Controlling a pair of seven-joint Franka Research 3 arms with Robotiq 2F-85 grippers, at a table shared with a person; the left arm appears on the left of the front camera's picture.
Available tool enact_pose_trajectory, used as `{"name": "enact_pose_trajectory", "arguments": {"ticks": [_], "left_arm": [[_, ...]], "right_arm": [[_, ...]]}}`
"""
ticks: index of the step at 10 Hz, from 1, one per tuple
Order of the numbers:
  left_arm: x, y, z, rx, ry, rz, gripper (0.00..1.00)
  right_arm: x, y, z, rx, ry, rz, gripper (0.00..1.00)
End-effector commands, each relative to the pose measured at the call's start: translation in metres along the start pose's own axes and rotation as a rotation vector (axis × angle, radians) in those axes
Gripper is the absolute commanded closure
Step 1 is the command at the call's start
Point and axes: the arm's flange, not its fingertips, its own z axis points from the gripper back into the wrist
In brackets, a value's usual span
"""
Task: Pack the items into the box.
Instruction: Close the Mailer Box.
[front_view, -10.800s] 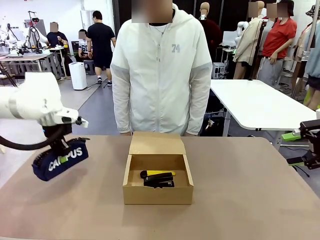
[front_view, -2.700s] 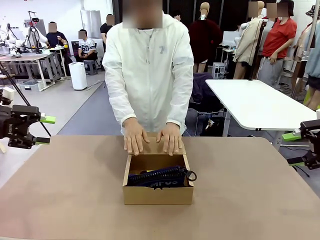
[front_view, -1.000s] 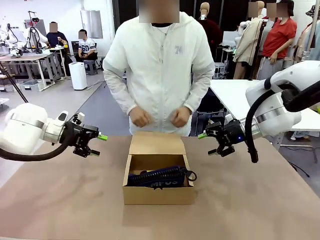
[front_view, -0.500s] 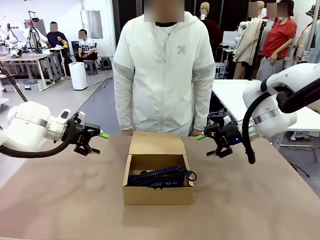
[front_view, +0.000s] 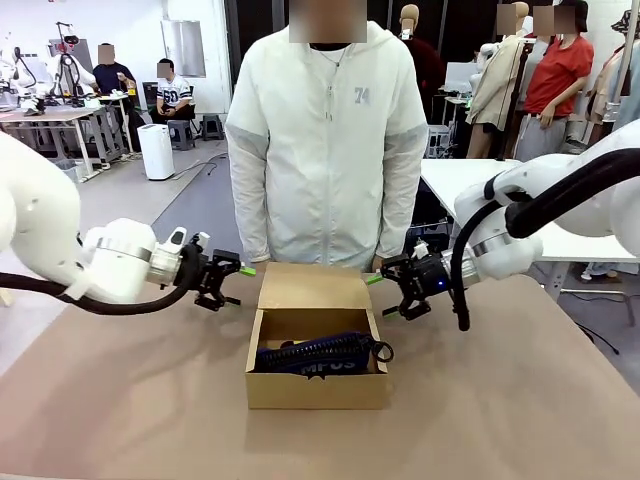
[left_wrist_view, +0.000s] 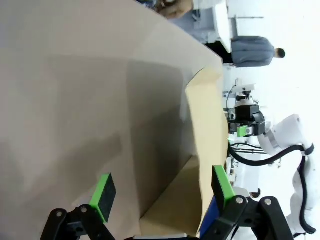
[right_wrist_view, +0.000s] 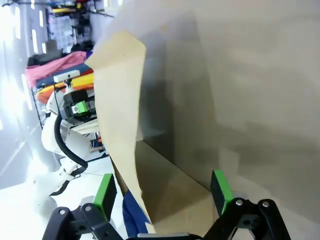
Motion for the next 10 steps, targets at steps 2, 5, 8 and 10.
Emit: {"name": "enact_pose_trajectory", "arguments": {"ticks": [2,5,8,10], "left_arm": [[0.008,-0.009,-0.034,-0.099,0.035,-0.033,0.0],[0.003,-0.015,-0.038,-0.217,0.034,-0.037,0.0],[-0.002,-0.017,-0.049,-0.261,0.098,-0.034,0.0],[-0.003,-0.018,-0.053,-0.273,0.132,-0.025,0.3]], "right_arm": [[0.021,0.015,-0.027,0.099,0.0,-0.032,0.0],[0.032,0.015,-0.033,0.198,0.044,-0.068,0.0],[0.033,0.016,-0.038,0.222,0.107,-0.052,0.0],[0.032,0.016,-0.038,0.216,0.138,-0.042,0.35]]}}
